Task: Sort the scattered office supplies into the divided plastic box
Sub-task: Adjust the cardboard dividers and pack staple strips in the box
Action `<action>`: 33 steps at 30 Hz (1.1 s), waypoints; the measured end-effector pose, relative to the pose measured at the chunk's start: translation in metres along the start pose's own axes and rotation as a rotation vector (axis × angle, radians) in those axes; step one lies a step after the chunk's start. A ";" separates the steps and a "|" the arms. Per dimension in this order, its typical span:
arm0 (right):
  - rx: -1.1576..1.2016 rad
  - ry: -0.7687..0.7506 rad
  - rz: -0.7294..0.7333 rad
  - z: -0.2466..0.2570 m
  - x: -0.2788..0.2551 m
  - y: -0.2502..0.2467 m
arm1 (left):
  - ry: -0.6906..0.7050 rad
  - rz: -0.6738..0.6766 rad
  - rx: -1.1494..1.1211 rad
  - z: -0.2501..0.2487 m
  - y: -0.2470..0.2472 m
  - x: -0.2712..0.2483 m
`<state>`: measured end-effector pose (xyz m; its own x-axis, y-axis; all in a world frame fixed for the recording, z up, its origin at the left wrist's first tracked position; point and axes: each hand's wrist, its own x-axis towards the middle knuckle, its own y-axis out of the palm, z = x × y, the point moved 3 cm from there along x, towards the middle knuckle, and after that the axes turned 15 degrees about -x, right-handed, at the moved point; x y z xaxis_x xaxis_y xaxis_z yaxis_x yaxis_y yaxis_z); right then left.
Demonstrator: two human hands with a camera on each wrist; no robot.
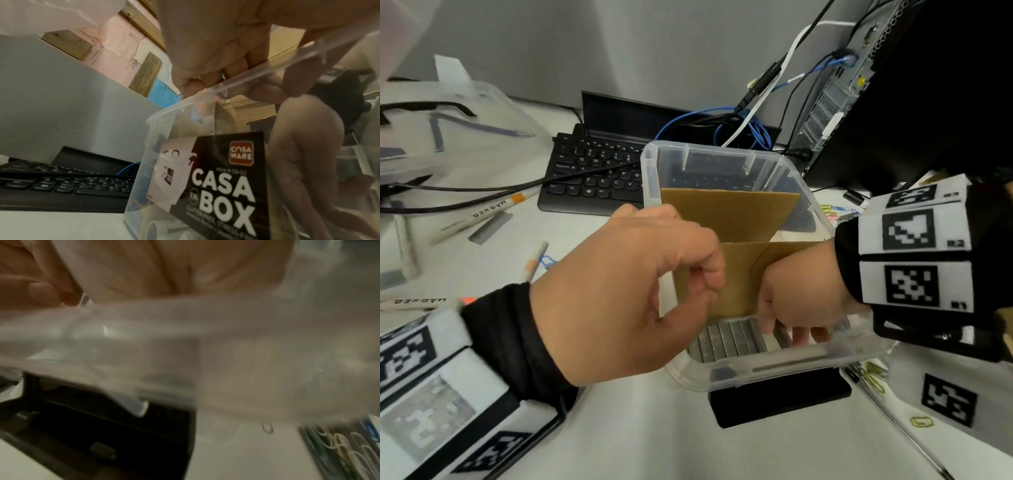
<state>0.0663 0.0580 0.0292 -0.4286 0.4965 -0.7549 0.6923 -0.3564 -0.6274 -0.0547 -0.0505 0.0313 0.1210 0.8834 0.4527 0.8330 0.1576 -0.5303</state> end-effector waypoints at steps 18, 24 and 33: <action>-0.155 -0.049 -0.017 -0.001 0.014 0.007 | 0.016 0.005 0.001 0.001 0.001 0.001; -0.190 -0.046 -0.044 -0.004 0.019 0.010 | 0.008 0.011 0.000 0.000 0.001 0.001; -0.231 -0.038 -0.077 -0.006 0.019 0.010 | 0.006 0.011 -0.001 0.001 0.002 0.001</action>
<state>0.0682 0.0684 0.0095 -0.5036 0.4832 -0.7162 0.7692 -0.1266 -0.6263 -0.0538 -0.0492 0.0302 0.1337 0.8825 0.4510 0.8320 0.1472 -0.5348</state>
